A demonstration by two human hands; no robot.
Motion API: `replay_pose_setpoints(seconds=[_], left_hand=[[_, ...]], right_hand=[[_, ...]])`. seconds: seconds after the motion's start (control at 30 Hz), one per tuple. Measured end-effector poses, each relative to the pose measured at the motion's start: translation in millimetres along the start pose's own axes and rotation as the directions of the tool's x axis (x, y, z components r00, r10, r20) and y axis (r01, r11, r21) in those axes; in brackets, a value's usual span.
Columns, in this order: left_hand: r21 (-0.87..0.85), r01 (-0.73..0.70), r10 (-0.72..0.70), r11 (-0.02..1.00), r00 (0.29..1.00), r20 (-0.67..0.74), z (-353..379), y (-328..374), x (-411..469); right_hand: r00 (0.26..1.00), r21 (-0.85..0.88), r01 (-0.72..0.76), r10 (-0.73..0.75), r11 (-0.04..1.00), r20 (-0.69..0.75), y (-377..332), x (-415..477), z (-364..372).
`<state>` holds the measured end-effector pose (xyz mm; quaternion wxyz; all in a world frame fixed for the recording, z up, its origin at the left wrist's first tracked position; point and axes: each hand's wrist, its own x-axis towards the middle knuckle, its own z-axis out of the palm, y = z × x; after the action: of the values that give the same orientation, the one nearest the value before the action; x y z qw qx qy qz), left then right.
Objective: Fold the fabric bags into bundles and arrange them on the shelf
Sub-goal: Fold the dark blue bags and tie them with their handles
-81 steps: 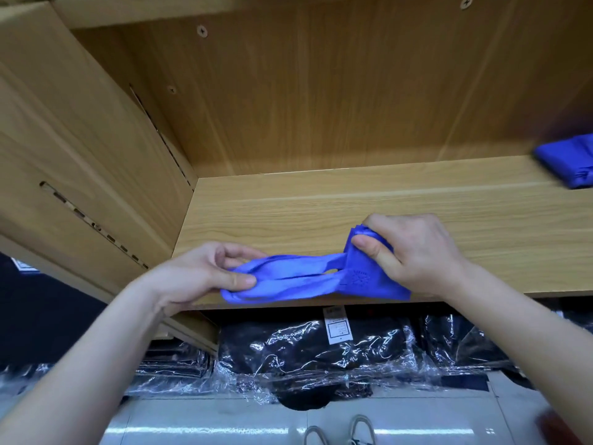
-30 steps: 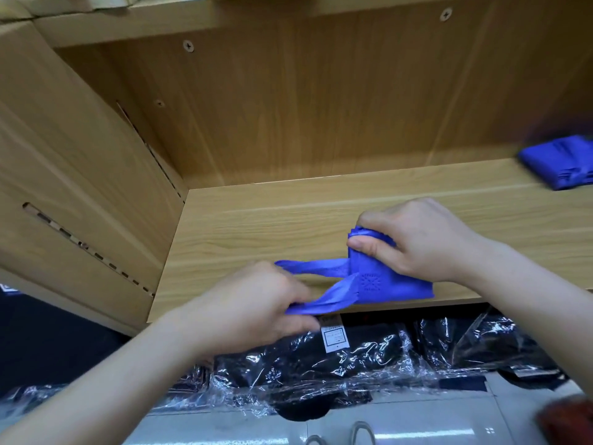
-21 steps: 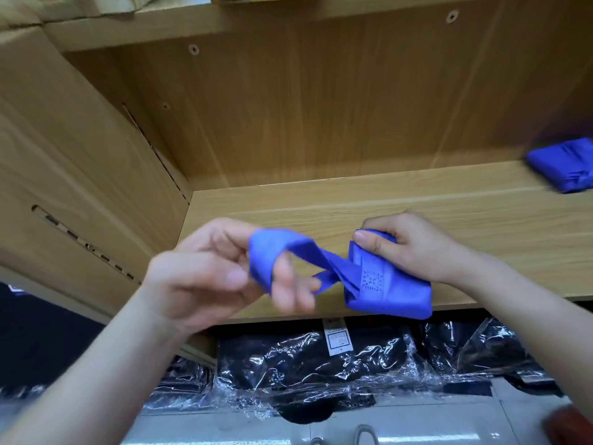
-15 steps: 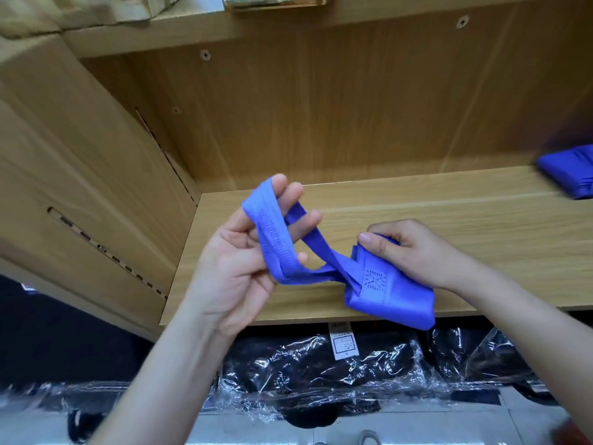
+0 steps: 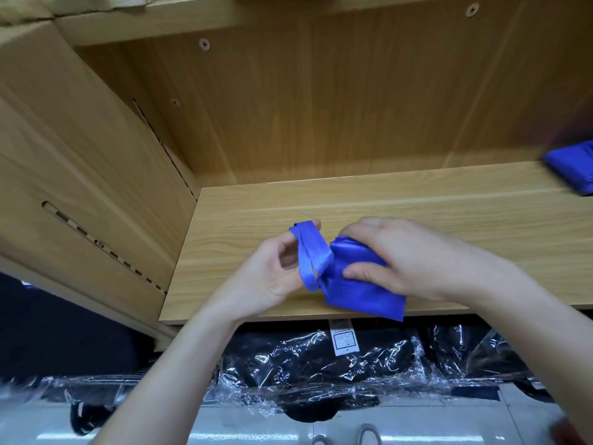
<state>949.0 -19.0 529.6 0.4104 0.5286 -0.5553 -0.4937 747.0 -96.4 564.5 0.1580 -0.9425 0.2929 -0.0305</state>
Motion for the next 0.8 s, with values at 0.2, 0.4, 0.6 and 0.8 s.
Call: replay_pose_setpoints(seconds=[0.2, 0.4, 0.6, 0.8], left_hand=[[-0.001, 0.024, -0.024, 1.000, 0.994, 0.107, 4, -10, -6], [-0.182, 0.016, -0.020, 0.983, 1.000, -0.018, 13, -21, -4], [-0.398, 0.053, -0.161, 0.916, 0.957, -0.242, 26, -25, -1], [-0.373, 0.005, -0.158, 0.928, 0.910, -0.382, 30, -17, -2]], right_hand=[[0.992, 0.410, -0.033, 0.078, 0.912, -0.094, 7, 8, -1], [0.969, 0.765, 0.053, 0.151, 0.641, -0.194, 7, 17, 18], [0.965, 0.770, 0.004, 0.199, 0.638, -0.170, 1, 26, 22], [0.912, 0.927, -0.066, 0.399, 0.370, -0.094, -6, 24, 41]])
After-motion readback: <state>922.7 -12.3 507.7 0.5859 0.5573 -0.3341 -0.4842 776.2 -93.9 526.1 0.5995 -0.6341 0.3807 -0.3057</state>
